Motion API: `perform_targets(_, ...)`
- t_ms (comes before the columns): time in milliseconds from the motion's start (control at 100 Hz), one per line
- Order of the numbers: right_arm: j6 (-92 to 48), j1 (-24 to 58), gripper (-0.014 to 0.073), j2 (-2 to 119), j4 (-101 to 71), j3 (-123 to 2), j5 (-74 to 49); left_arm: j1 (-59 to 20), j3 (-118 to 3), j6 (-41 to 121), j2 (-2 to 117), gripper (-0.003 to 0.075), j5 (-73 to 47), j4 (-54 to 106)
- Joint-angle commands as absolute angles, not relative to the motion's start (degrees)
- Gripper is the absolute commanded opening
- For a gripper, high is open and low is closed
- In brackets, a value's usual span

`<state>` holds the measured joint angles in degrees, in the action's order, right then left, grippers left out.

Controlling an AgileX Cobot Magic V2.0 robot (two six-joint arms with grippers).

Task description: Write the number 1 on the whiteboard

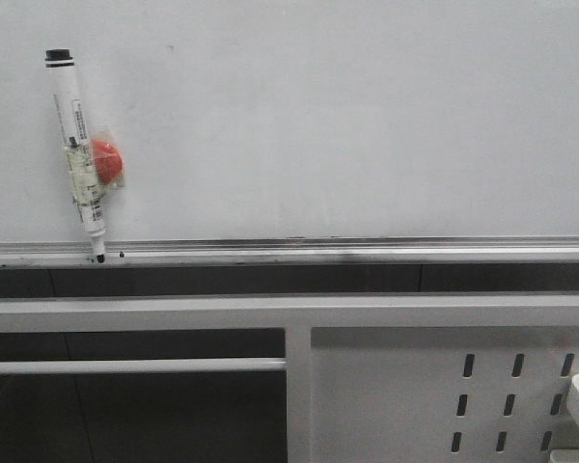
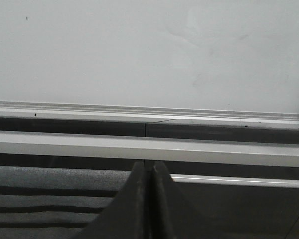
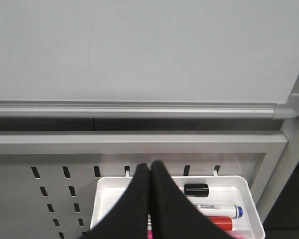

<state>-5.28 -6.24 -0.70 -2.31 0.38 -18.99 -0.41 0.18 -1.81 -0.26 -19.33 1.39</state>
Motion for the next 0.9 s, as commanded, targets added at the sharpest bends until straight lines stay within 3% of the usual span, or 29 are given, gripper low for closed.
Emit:
perform_targets(0, -5.3, -6.5, -0.0071, -1.8, -1.1, 1.2, -17.6, -0.8, 2.3, -1.8, -1.5, -0.0020, -16.5, 1.9)
perform_targets(500, -5.3, -6.5, -0.0071, -1.8, -1.1, 1.2, -17.6, -0.8, 2.3, -1.8, -1.5, -0.0020, -16.5, 1.9)
perform_targets(600, -5.3, -6.5, -0.0071, -1.8, -0.9, 1.2, -16.2, -0.8, 2.3, -1.8, -1.5, -0.0020, -11.9, 2.9)
perform_targets(740, -5.3, -6.5, -0.0071, -1.8, -1.1, 1.2, 0.0, -0.8, 2.3, -1.8, -1.5, -0.0020, -2.2, 4.3)
perform_targets(890, -5.3, -6.5, -0.0071, -1.8, -1.1, 1.2, 16.4, -0.8, 2.3, -1.8, -1.5, -0.0020, -2.2, 4.3)
